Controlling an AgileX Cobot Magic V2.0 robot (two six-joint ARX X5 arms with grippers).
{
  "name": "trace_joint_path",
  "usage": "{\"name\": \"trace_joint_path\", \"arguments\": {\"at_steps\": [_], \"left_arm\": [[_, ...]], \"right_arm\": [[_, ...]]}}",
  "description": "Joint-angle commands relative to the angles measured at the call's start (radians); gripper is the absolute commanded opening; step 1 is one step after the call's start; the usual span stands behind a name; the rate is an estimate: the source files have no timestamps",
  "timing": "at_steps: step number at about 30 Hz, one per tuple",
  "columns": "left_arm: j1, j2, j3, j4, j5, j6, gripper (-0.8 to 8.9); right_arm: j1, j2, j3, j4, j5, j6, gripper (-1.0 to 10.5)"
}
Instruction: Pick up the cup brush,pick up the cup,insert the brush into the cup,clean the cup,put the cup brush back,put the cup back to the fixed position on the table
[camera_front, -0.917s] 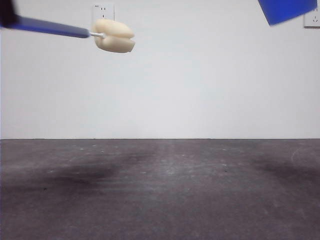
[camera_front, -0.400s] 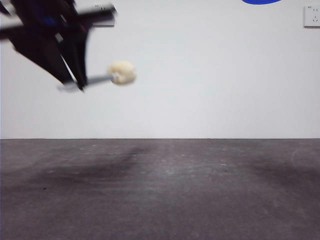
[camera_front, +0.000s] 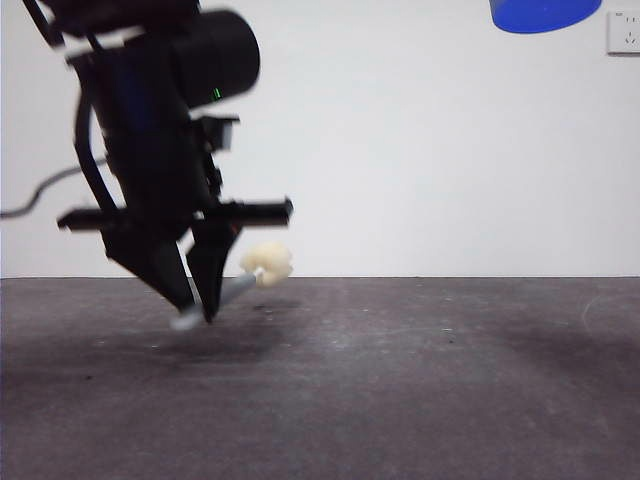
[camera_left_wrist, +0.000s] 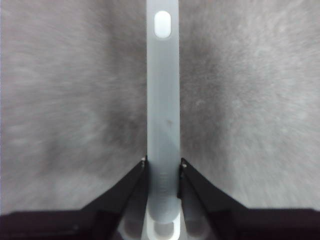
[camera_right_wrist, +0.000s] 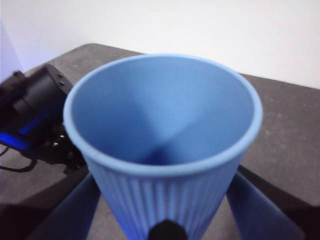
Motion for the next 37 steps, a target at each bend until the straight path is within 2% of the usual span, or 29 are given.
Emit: {"name": "trace_joint_path", "arguments": {"at_steps": [1,4,12,14,15,19,21,26,30,37], "left_arm": [[0.017,0.051,-0.008,0.028,0.016,-0.022,-0.09],[0.03,0.094,-0.008,0.031,0.024,-0.064,-0.09],[0.04,0.123,-0.008,0.051,0.042,-0.076,-0.08],[0.039,0.123,-0.008,0.05,0.047,-0.085,0.22],[0.039,0.123,-0.008,0.044,0.053,-0.087,0.73],[0.04,0.122,-0.008,0.005,0.071,-0.085,3.86],[0.04,0.115,-0.008,-0.011,0.068,-0.084,4.42],[0.037,0.063,-0.008,-0.018,0.05,-0.058,4.41],[0.035,-0.02,-0.008,-0.014,0.042,-0.042,4.41],[0.03,-0.238,-0.008,-0.054,0.121,0.033,4.4]], "right_arm": [[0.001,-0.002,0.003,-0.016,0.001,0.04,-0.2],[0.001,-0.002,0.003,-0.038,0.002,0.055,-0.2],[0.0,0.0,0.003,-0.038,0.006,0.055,-0.2],[0.0,0.007,0.003,-0.038,0.006,0.055,-0.2],[0.0,0.012,0.003,-0.038,0.006,0.055,-0.2],[0.0,0.045,0.003,-0.026,0.01,0.053,-0.2],[-0.001,0.07,0.003,0.005,0.011,0.045,-0.2],[-0.031,0.155,0.0,0.12,0.013,0.005,-0.2],[-0.094,0.24,-0.023,0.239,-0.008,-0.011,-0.2],[-0.277,0.39,-0.167,0.51,-0.188,-0.013,-0.2]]}}
